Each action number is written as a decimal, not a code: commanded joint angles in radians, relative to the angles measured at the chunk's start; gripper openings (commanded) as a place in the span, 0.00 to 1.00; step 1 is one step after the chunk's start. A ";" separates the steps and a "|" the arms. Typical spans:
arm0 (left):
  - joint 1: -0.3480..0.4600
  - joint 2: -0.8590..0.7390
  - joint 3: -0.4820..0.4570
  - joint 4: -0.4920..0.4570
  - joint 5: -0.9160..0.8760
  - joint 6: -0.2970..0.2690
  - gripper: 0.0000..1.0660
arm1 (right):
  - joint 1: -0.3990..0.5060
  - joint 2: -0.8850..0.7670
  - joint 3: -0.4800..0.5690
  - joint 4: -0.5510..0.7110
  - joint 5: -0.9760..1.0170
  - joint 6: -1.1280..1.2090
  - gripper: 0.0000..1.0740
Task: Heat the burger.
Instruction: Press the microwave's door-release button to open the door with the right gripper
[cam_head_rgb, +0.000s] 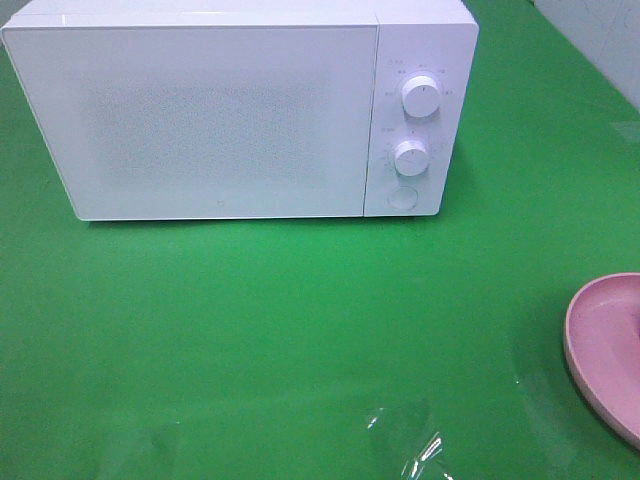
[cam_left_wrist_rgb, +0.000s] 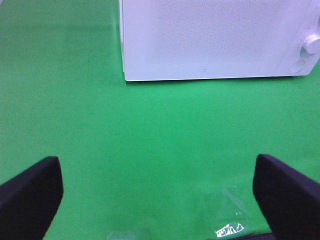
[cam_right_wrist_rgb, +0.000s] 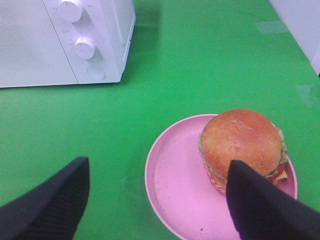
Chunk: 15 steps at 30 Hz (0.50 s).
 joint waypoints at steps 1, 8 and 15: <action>0.002 -0.004 0.003 -0.012 -0.003 0.002 0.89 | -0.006 -0.024 0.002 0.000 -0.011 -0.013 0.68; 0.002 -0.004 0.003 -0.012 -0.003 0.002 0.89 | -0.006 -0.024 0.002 0.000 -0.011 -0.013 0.68; 0.002 -0.004 0.003 -0.012 -0.003 0.002 0.89 | -0.006 -0.024 0.001 0.004 -0.012 -0.013 0.68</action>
